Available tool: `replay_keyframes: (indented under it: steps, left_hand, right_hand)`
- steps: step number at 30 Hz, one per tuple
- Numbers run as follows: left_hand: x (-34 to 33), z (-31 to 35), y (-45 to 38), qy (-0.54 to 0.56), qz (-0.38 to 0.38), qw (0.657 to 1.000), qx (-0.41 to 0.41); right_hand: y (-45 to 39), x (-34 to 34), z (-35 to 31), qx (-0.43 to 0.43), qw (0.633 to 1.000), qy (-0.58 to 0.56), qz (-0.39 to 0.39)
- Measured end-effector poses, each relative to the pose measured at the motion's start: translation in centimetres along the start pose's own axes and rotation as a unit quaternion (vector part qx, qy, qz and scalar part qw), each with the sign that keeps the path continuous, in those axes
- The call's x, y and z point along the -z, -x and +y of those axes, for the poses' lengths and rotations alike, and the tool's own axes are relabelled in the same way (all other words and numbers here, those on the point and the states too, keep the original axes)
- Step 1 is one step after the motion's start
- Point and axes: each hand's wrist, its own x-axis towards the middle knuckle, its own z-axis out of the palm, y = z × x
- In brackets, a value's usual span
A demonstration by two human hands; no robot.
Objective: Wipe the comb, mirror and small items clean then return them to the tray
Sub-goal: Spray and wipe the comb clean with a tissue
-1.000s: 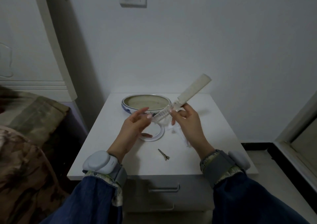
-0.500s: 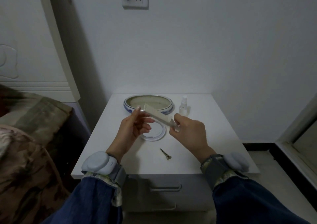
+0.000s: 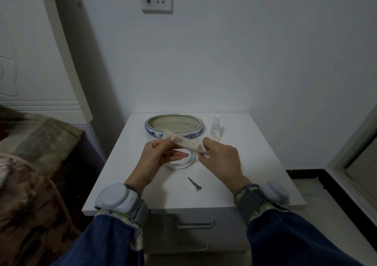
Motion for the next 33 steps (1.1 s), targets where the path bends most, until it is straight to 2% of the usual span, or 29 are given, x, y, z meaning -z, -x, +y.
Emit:
replay_keyframes:
  steps: [6,9,11,14,16,18,20,22,25,27,33]
  left_hand:
    - [0.5,-0.1,-0.6,0.031,0.087,0.996,-0.019]
    - [0.7,-0.2,-0.7,0.041,0.117,0.992,-0.038]
    - [1.1,-0.3,-0.8,0.065,0.150,0.986,-0.047]
    - [2.0,-0.5,-1.3,0.120,0.204,0.969,-0.072]
    - [2.5,-0.4,-1.5,0.164,0.234,0.954,-0.090]
    - [2.7,-0.4,-1.5,0.196,0.244,0.944,-0.100]
    - [2.6,-0.4,-1.4,0.208,0.241,0.942,-0.106]
    - [2.6,-0.5,-1.5,0.209,0.235,0.943,-0.104]
    - [2.5,-0.7,-1.7,0.212,0.232,0.945,-0.093]
    - [2.5,-0.8,-1.7,0.207,0.230,0.947,-0.085]
    - [2.6,-0.5,-1.5,0.221,0.233,0.944,-0.080]
  right_hand:
    - [0.0,-0.1,0.3,-0.026,1.000,-0.009,-0.014]
    - [0.0,0.1,0.7,-0.062,0.996,-0.058,-0.017]
    - [-0.2,0.9,0.7,-0.111,0.981,-0.148,-0.056]
    - [-0.6,1.5,1.1,-0.193,0.932,-0.300,-0.066]
    - [-0.6,1.5,1.4,-0.225,0.910,-0.336,-0.086]
    - [-0.5,1.1,1.5,-0.237,0.897,-0.346,-0.143]
    - [-0.3,0.3,1.7,-0.228,0.905,-0.307,-0.185]
    - [-0.4,-0.2,1.8,-0.233,0.920,-0.273,-0.159]
    - [-1.5,-0.2,1.8,-0.280,0.921,-0.270,-0.038]
    - [-2.4,-0.4,2.0,-0.298,0.915,-0.272,0.003]
    - [-3.8,-2.3,2.7,-0.358,0.860,-0.363,-0.032]
